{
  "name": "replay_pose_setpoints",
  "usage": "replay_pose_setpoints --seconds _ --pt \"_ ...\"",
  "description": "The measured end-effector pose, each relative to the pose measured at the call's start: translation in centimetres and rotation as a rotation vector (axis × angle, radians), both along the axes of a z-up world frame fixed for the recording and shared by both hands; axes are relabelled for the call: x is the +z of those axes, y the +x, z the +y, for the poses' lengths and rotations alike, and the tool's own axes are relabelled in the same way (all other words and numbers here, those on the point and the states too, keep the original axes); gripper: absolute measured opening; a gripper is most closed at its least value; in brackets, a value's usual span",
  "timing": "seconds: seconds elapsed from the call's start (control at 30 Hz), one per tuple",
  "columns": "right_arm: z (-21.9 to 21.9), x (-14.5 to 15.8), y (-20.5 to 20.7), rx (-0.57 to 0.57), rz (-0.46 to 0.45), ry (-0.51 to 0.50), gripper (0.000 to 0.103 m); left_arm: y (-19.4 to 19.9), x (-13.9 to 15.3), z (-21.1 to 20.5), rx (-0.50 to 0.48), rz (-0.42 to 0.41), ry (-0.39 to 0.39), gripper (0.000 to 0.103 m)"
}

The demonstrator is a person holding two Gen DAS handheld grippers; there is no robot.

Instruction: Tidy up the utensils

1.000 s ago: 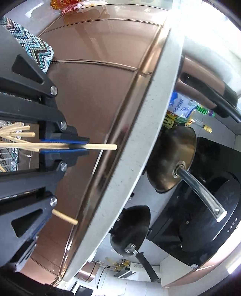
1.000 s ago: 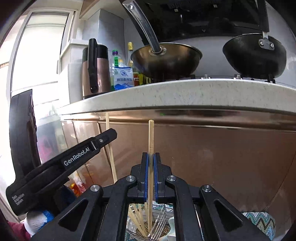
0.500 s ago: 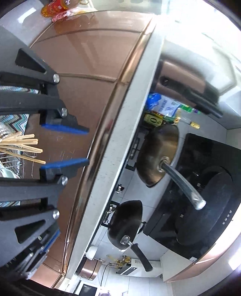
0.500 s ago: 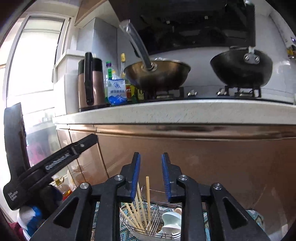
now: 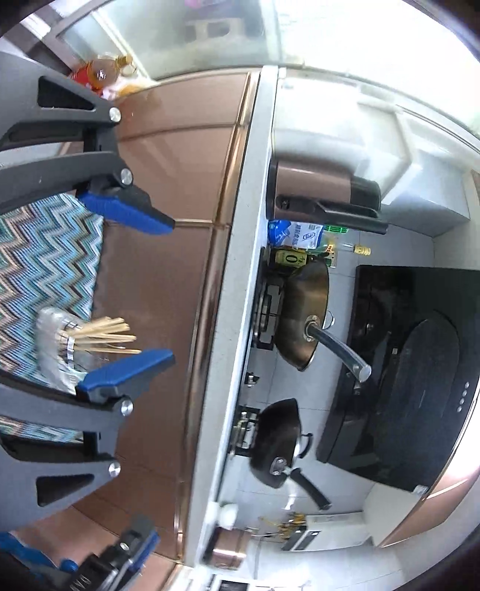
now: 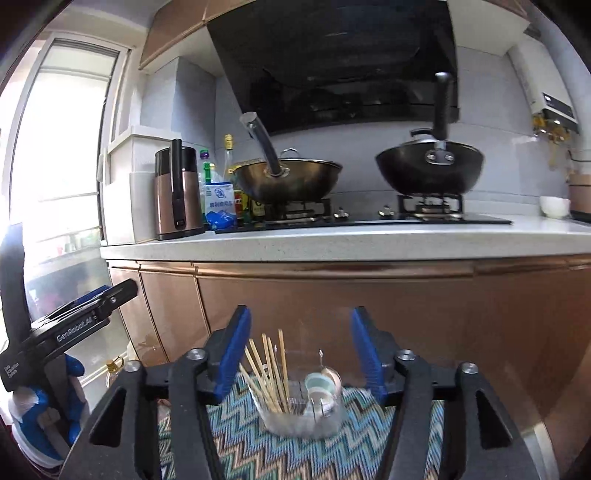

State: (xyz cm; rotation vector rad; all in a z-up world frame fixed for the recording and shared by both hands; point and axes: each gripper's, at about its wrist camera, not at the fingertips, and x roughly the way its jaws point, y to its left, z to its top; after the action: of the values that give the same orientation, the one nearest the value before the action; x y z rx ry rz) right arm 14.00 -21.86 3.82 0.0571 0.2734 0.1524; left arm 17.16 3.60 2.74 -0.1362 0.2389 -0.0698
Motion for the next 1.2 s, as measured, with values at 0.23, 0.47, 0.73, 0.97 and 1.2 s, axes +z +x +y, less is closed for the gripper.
replay_pose_setpoints --seconds 0.23,0.47,0.73,0.97,1.2 --pt "-0.7 -0.5 -5.4 -0.102 0.019 -0.058 0.087 -4.7 -0.1 0.7 0.029 0.008 0.033 0.067" --pt "-1.0 -1.4 -8.5 -0.218 0.023 -0.115 0.102 -7.1 -0.2 0.8 0.062 0.012 0.062 0.068" --pt "-2.5 -2.1 -10.8 -0.317 0.021 -0.117 0.103 -9.2 -0.6 0.2 0.109 0.004 0.083 0.071" --pt "-2.8 -2.2 -11.7 -0.390 0.014 -0.166 0.103 -9.9 -1.1 -0.9 0.152 0.002 0.128 0.075" --pt "-2.2 -2.2 -12.4 -0.487 0.001 -0.262 0.103 -10.2 -1.7 -1.3 0.181 0.002 0.158 0.075"
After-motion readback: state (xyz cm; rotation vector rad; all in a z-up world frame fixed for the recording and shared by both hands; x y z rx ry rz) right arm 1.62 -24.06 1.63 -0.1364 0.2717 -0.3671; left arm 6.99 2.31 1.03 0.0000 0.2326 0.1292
